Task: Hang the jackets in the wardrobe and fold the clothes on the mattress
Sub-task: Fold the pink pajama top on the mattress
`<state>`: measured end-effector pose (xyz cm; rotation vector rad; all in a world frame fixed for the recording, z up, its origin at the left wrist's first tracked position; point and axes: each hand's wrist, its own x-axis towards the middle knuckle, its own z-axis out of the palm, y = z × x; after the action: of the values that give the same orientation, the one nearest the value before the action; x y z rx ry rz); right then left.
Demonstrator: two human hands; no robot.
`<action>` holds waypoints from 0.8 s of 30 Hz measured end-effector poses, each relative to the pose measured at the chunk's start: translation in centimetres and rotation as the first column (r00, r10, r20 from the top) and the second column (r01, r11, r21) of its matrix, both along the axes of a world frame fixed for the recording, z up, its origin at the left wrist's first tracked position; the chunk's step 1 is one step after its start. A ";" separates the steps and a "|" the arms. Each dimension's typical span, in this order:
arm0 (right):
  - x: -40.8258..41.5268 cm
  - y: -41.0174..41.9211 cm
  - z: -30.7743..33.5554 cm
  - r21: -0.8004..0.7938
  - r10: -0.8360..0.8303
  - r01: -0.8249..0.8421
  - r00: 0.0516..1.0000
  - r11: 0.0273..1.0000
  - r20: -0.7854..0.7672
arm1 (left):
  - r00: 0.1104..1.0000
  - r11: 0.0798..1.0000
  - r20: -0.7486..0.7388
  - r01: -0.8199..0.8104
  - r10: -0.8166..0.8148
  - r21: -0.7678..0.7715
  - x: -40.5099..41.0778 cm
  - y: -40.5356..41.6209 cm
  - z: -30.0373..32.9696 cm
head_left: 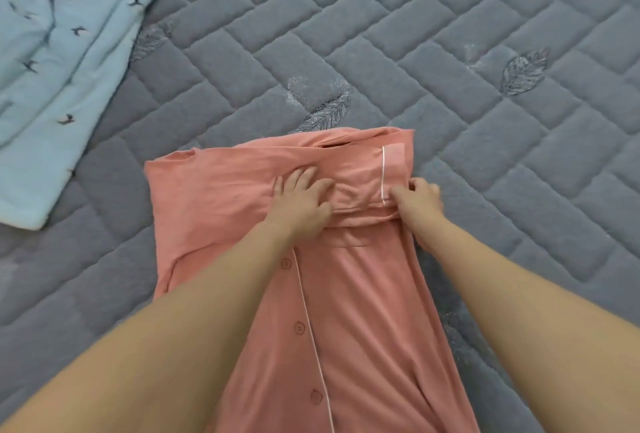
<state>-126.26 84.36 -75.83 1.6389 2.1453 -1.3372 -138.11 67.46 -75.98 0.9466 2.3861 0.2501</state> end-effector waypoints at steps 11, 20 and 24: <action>4.9 0.4 -0.1 0.288 0.468 -0.437 0.882 0.852 -0.046 | 0.982 0.947 -0.063 0.154 -0.178 -0.282 0.8 -0.6 -1.7; 9.1 -2.7 0.1 0.139 0.360 -0.356 0.933 0.924 -0.002 | 0.999 0.973 0.014 0.051 -0.049 -0.225 7.5 -4.4 -1.0; 13.0 -6.2 0.7 0.043 0.350 -0.354 0.933 0.934 0.083 | 0.996 0.954 0.090 0.032 -0.005 -0.298 12.8 -7.7 -0.6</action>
<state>-113.23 78.14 -75.15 1.2174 2.3113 -1.0991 -125.32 59.76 -76.61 0.7976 2.2501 -0.0759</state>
